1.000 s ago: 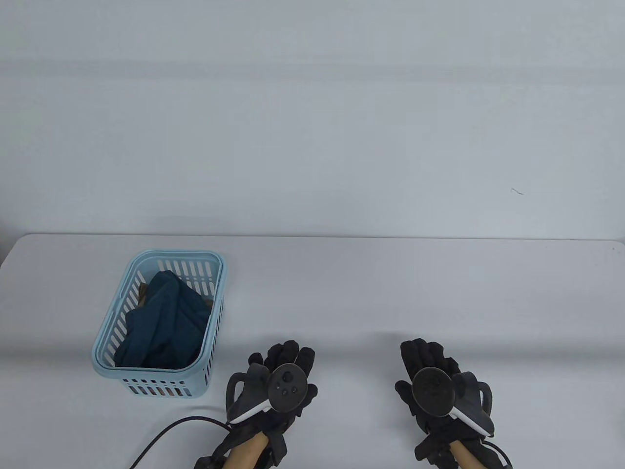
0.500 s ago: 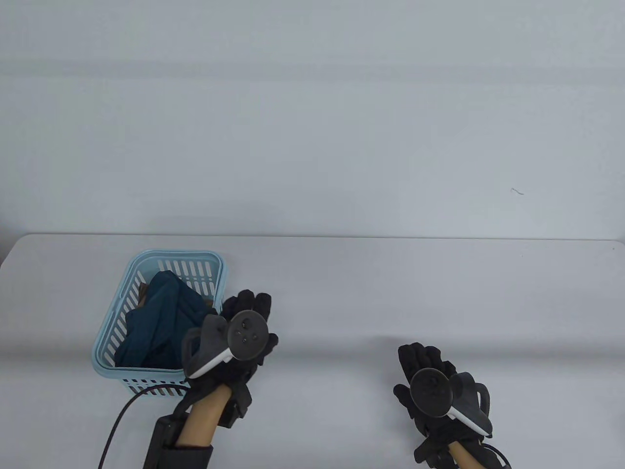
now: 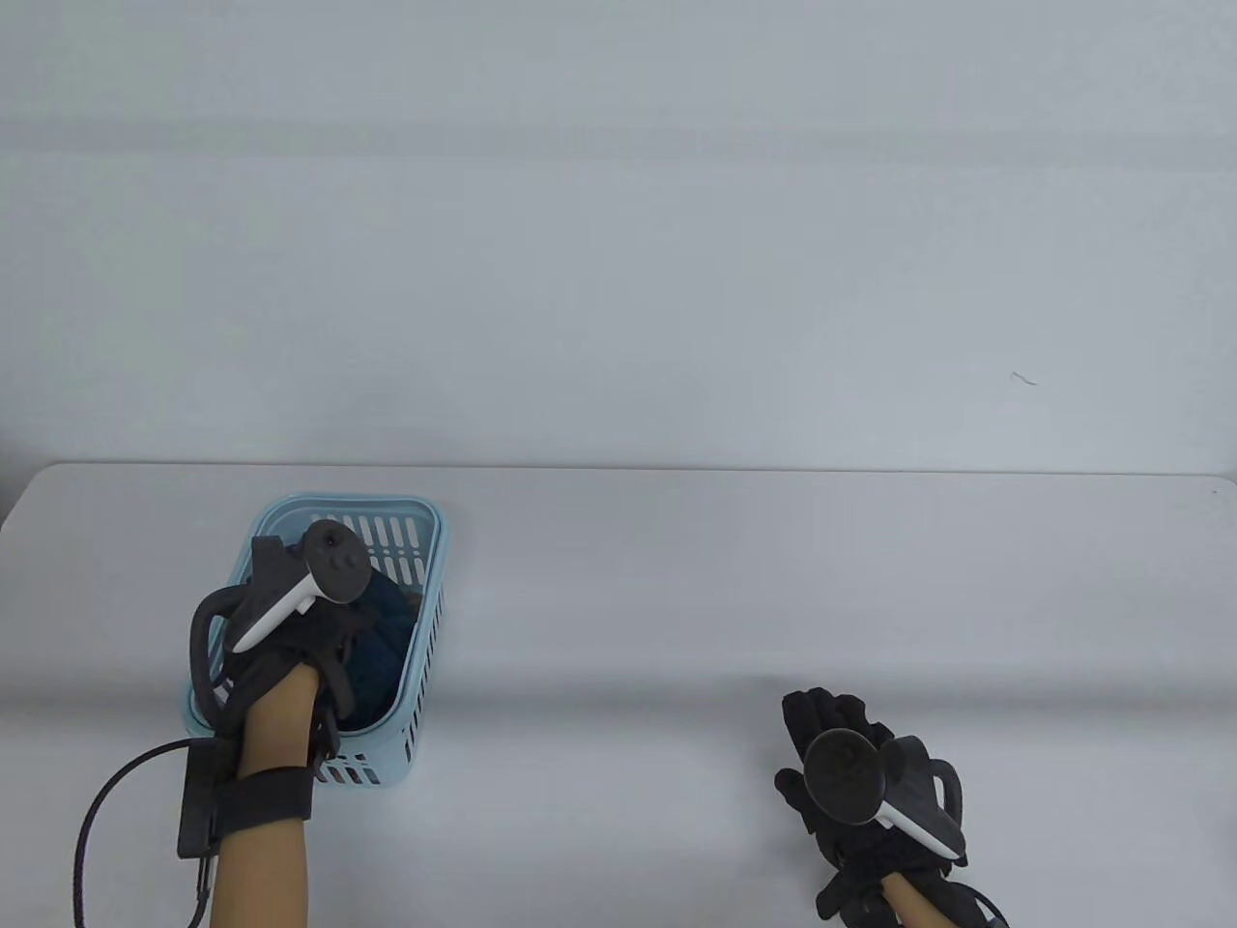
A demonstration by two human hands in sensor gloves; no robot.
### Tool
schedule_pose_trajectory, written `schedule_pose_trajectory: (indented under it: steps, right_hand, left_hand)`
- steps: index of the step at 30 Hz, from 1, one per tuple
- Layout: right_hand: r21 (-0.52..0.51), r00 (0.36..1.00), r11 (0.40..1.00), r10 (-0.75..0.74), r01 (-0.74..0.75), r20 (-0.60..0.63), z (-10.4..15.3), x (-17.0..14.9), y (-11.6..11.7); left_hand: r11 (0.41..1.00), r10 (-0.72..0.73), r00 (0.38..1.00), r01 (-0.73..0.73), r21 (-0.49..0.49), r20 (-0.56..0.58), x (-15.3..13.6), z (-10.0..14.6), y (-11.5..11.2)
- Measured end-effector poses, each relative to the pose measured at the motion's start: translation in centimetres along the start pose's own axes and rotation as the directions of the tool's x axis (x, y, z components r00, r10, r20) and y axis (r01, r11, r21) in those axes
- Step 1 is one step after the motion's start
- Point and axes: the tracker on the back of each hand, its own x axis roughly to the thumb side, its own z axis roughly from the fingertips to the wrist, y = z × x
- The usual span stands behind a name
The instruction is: Roll shorts into tight roll
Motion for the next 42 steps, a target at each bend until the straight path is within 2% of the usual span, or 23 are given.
schedule_pose_trajectory:
  steps: [8,13,15,18,25,29,32,38,42]
  right_hand:
    - [0.017,1.0,1.0,-0.009,0.008,0.015,-0.2,0.0,0.6]
    - [0.029,1.0,0.999,-0.018,0.017,0.026,-0.2,0.1,0.7]
    - [0.036,0.999,0.999,-0.024,0.023,0.028,-0.3,0.1,0.8]
    - [0.045,0.999,0.999,-0.024,0.023,0.031,-0.3,0.1,0.9]
    - [0.053,0.999,0.998,-0.02,0.018,0.038,-0.3,0.2,0.9]
    - [0.056,0.999,0.998,-0.023,0.021,0.037,-0.3,0.2,1.0]
    - [0.058,0.999,0.998,-0.021,0.019,0.038,-0.3,0.2,1.0]
    - [0.042,0.999,0.998,-0.039,0.037,0.031,-0.2,0.1,0.5]
    - [0.031,0.999,0.999,-0.042,0.042,0.023,-0.2,-0.1,0.3]
  left_hand:
    - [0.984,-0.056,0.998,0.05,-0.17,-0.032,-0.2,-3.8,-0.4]
    - [0.976,-0.127,0.991,0.13,-0.174,0.031,0.6,-5.7,-1.7]
    - [0.952,-0.158,0.987,0.162,-0.259,0.033,1.0,-6.4,-2.5]
    - [0.92,-0.228,0.973,0.227,-0.319,0.034,1.5,-7.1,-3.4]
    - [0.883,-0.38,0.925,0.367,-0.292,0.013,2.4,-7.3,-4.1]
    - [0.901,-0.421,0.907,0.419,-0.11,0.007,2.5,-6.6,-4.1]
    - [0.899,-0.436,0.9,0.434,-0.053,-0.024,2.4,-5.6,-3.2]
    - [0.929,-0.328,0.942,0.335,0.158,-0.069,1.9,-1.6,2.0]
    - [0.911,-0.214,0.975,0.222,0.347,-0.06,2.1,2.1,6.2]
